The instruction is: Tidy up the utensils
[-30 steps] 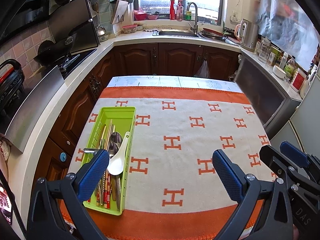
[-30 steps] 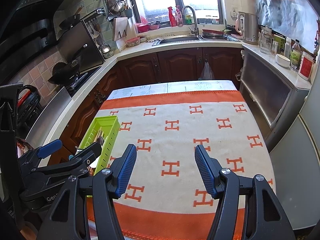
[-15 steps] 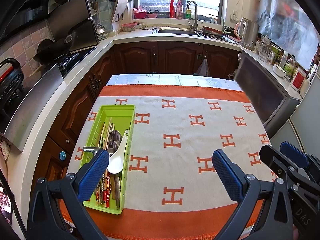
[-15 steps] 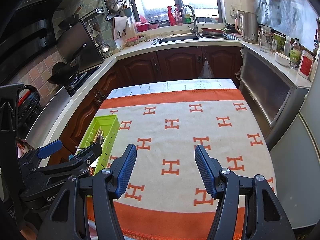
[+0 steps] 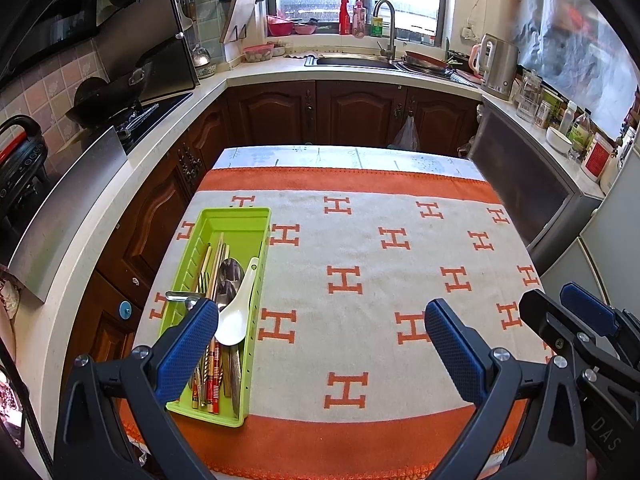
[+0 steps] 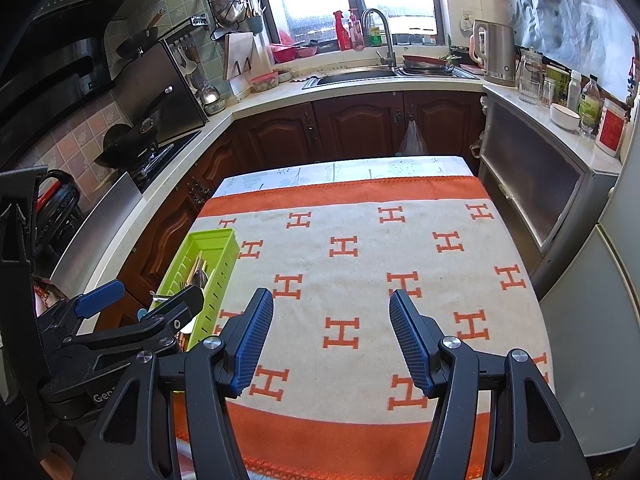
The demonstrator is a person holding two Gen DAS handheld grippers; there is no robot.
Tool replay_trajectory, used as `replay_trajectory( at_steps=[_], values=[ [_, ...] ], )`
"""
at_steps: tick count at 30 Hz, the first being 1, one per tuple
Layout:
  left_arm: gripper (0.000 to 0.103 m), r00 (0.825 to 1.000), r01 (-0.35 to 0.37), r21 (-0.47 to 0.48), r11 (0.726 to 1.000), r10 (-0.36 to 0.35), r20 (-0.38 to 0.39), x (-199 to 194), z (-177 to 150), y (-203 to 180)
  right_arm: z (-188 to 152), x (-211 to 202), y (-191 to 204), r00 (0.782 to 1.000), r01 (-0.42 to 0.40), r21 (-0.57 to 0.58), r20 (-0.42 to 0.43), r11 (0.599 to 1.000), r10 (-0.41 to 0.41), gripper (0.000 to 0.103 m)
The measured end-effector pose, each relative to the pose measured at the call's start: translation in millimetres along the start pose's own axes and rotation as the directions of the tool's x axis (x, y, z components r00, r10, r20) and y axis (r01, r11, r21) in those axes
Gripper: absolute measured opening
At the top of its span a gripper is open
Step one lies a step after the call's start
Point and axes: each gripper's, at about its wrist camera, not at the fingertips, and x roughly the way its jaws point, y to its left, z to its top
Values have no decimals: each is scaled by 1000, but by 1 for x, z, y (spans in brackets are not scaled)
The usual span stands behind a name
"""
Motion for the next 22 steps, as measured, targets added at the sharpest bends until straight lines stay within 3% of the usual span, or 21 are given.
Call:
replay_trajectory(
  at_steps=[22],
  values=[
    [102,1000,0,2,1000,0,-9,1,-3,0,-1,1,-1,1000,-2,3,-4,1000,2,62]
  ],
)
